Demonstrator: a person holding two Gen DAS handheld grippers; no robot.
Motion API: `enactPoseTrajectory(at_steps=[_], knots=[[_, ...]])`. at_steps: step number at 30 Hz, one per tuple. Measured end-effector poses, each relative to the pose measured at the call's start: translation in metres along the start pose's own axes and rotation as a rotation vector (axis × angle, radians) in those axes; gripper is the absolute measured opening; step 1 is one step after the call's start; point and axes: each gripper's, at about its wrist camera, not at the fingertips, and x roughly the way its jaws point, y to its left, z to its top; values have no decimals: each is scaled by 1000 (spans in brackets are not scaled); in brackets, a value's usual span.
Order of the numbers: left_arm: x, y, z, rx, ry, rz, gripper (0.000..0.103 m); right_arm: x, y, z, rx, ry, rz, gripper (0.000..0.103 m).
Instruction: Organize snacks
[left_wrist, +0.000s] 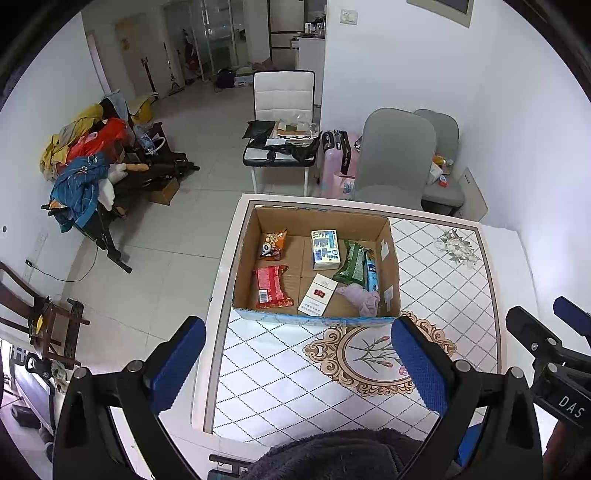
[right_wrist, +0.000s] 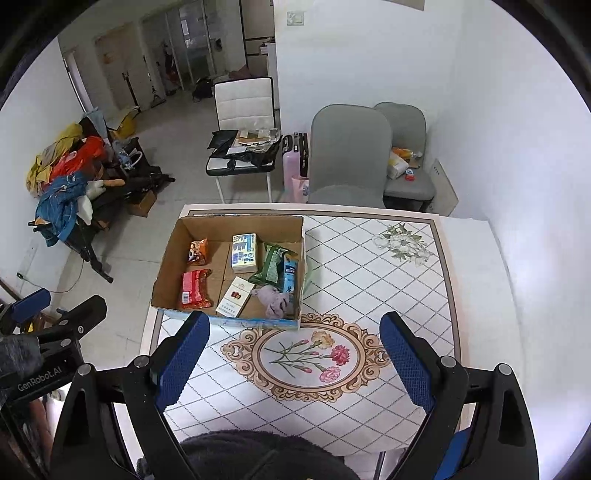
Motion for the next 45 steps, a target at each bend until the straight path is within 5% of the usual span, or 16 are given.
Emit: enactPoseTrajectory(at_steps=[45], knots=[[-17,-9,6,10,-11,-11,103,-15,-10,-3,43,-40,-50,95]])
